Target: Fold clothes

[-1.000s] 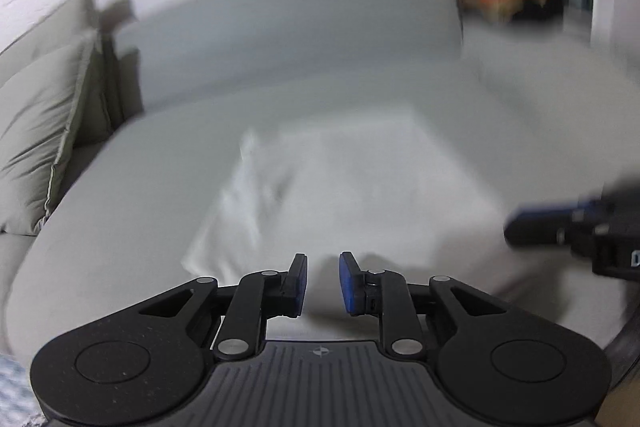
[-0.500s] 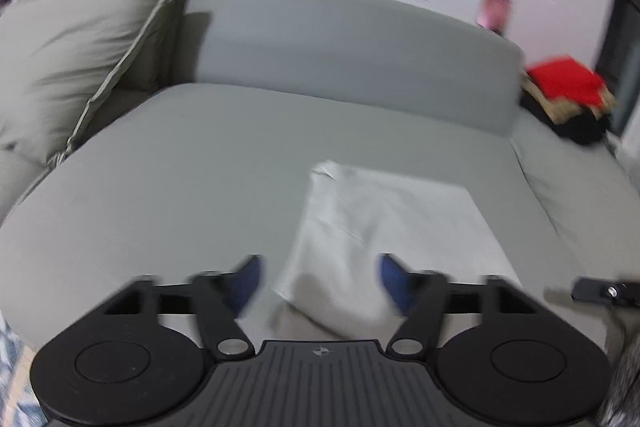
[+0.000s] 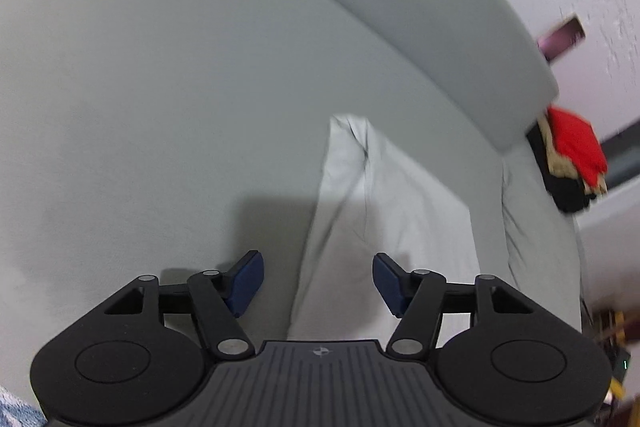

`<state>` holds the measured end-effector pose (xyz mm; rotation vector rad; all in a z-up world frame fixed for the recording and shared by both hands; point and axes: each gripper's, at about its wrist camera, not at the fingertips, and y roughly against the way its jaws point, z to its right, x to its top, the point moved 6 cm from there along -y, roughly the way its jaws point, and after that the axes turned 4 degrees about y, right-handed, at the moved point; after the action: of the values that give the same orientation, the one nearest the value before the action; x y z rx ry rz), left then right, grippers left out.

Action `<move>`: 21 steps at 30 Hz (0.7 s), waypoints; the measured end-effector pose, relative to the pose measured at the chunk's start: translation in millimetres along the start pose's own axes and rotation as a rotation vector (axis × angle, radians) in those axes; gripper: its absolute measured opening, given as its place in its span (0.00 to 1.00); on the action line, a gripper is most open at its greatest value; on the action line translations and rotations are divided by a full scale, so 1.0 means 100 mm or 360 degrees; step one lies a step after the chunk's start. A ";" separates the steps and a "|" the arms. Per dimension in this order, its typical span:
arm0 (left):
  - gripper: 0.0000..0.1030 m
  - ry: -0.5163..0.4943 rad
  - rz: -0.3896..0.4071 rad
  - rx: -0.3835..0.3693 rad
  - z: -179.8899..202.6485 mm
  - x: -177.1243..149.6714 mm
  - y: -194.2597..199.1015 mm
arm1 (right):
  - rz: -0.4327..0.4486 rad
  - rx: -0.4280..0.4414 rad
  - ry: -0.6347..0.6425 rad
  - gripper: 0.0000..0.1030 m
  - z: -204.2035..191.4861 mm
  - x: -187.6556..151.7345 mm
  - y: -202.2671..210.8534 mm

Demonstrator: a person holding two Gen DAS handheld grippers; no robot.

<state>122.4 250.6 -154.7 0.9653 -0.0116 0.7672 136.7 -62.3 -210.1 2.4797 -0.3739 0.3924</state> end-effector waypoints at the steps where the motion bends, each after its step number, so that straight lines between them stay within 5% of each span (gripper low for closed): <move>1: 0.57 -0.0027 -0.0036 -0.0029 0.03 -0.01 -0.04 | -0.0013 0.0005 -0.0012 0.45 0.01 0.02 -0.03; 8: 0.61 -0.0091 -0.0217 -0.0169 0.15 -0.01 -0.37 | -0.0083 -0.0017 -0.0084 0.43 0.07 0.18 -0.21; 18: 0.62 -0.0184 -0.0238 -0.0248 0.33 0.09 -0.67 | -0.0061 -0.0010 -0.0215 0.43 0.18 0.43 -0.61; 21: 0.59 -0.0226 -0.0212 -0.0252 0.42 0.10 -0.77 | -0.0016 -0.0011 -0.0153 0.35 0.18 0.49 -0.74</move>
<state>188.9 200.0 -183.7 0.8589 -0.1287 0.5654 210.8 -23.3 -244.9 2.4989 -0.4011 0.2677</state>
